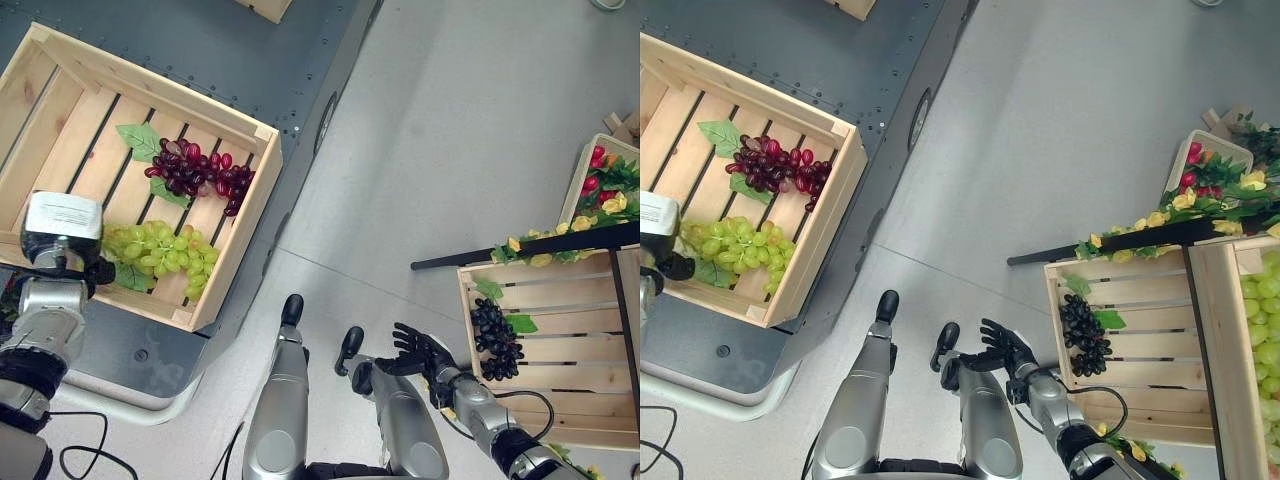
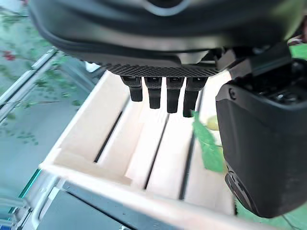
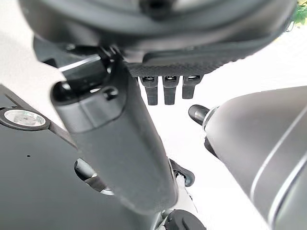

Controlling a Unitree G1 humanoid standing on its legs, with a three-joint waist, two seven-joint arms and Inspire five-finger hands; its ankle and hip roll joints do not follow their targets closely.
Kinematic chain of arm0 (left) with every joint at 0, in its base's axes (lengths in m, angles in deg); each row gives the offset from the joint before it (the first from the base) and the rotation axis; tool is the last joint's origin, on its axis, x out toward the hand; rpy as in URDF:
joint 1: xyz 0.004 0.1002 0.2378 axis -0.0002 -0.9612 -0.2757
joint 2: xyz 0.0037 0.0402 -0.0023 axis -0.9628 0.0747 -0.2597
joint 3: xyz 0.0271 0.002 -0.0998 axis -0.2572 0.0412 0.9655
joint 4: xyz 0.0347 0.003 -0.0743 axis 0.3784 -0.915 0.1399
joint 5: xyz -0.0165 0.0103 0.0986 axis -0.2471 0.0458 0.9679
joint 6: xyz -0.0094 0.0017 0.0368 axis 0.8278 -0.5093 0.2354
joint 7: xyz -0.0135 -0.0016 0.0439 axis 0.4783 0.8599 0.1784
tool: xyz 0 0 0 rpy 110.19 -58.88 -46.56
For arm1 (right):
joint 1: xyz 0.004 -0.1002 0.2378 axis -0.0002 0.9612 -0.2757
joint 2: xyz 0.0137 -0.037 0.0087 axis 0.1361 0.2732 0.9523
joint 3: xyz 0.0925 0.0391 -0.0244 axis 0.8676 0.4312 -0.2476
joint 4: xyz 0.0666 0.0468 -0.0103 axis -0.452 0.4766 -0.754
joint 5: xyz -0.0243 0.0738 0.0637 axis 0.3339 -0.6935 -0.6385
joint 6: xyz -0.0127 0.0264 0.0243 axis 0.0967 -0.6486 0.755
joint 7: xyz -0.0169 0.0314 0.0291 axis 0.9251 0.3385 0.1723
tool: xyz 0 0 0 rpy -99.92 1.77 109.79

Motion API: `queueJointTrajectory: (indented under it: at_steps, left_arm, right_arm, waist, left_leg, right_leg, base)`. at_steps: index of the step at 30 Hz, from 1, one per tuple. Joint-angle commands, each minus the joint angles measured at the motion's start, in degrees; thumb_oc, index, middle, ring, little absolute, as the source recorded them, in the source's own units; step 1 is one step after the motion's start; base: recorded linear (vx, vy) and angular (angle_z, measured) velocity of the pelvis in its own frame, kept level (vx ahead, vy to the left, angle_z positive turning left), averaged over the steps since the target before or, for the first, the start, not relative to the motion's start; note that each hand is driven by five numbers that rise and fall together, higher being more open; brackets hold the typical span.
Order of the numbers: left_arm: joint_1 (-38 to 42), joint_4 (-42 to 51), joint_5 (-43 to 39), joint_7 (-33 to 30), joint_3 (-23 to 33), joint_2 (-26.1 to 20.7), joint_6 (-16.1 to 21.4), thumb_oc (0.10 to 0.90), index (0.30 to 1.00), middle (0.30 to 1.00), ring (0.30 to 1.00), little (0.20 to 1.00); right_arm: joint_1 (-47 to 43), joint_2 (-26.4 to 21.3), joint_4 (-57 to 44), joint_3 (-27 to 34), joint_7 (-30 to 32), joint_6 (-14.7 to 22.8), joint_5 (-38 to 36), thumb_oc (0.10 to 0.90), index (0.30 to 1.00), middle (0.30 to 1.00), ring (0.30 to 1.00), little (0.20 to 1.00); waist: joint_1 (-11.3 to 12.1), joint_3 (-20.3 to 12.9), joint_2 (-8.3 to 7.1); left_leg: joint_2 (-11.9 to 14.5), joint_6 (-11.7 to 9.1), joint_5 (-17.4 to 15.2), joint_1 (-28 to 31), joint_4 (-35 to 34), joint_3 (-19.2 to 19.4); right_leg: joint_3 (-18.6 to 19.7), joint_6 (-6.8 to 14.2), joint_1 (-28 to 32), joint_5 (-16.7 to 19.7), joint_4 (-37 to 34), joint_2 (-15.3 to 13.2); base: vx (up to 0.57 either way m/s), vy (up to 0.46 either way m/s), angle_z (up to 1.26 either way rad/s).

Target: Pick up the fruits from the basket on one side to the basket on the other side

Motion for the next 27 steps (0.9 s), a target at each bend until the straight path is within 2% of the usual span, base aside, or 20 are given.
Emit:
queueJointTrajectory:
  at_steps: [1,7,11,20,27]
  left_arm:
    - [-0.36,2.22,0.44,-3.62,6.68,-2.2,-3.18,0.8,0.9,0.9,0.9,0.9]
    - [-0.8,5.71,0.28,-1.97,6.29,-3.1,-1.23,0.8,0.9,0.9,0.9,0.9]
    - [-0.18,6.91,-0.2,-0.78,5.26,-3.66,1.59,0.8,0.9,0.9,0.9,0.9]
    - [2.05,6.86,-2.57,-4.42,2.44,-4.03,5.94,0.8,0.9,0.9,0.9,0.9]
    - [2.32,5.34,-2.55,-6.07,1.34,-2.88,5.83,0.8,0.9,0.9,0.9,0.9]
  right_arm:
    - [2.98,-3.3,-3.98,1.44,2.35,0.44,-1.1,0.8,0.9,0.9,0.9,0.9]
    - [3.16,-3.09,-3.54,1.89,2.02,0.91,-0.95,0.8,0.9,0.9,0.9,0.9]
    - [3.3,-3.3,-3.55,2.14,1.41,1.07,-0.5,0.8,0.9,0.9,0.9,0.9]
    - [3.14,-3.98,-1.92,2.57,0.75,2.03,-0.47,0.8,0.9,0.9,0.9,0.9]
    - [3.01,-4.02,-1.73,2.38,0.47,2.3,-0.28,0.8,0.9,0.9,0.9,0.9]
  waist:
    - [0.67,-0.54,2.85]
    - [0.85,-0.54,2.98]
    - [0.6,-0.54,2.77]
    - [-0.17,-0.54,3.18]
    - [-0.61,-0.54,3.18]
  left_leg:
    - [-4.16,1.94,-5.17,-0.62,2.39,3.82]
    - [-4.19,2.12,-5.23,-0.57,2.15,3.46]
    - [-3.97,2.05,-5.1,-0.52,1.82,3.47]
    - [-4.04,2.16,-5.24,-0.1,1.79,3.85]
    - [-4.02,2.01,-5.35,-0.21,2.15,4.13]
  right_leg:
    - [-1.57,-0.16,3.23,1.96,-3.17,1.28]
    - [-1.94,-0.01,2.75,1.86,-2.55,1.11]
    - [-1.86,0.2,2.63,2.14,-2.83,1.17]
    - [-1.36,0.24,2.15,2.09,-2.42,1.18]
    - [-1.01,0.2,2.01,2.1,-2.28,1.27]
  base:
    - [0.0,-0.019,0.04]
    - [0.0,-0.004,0.04]
    - [0.0,0.0,0.0]
    - [0.0,0.0,0.0]
    - [0.0,0.0,0.0]
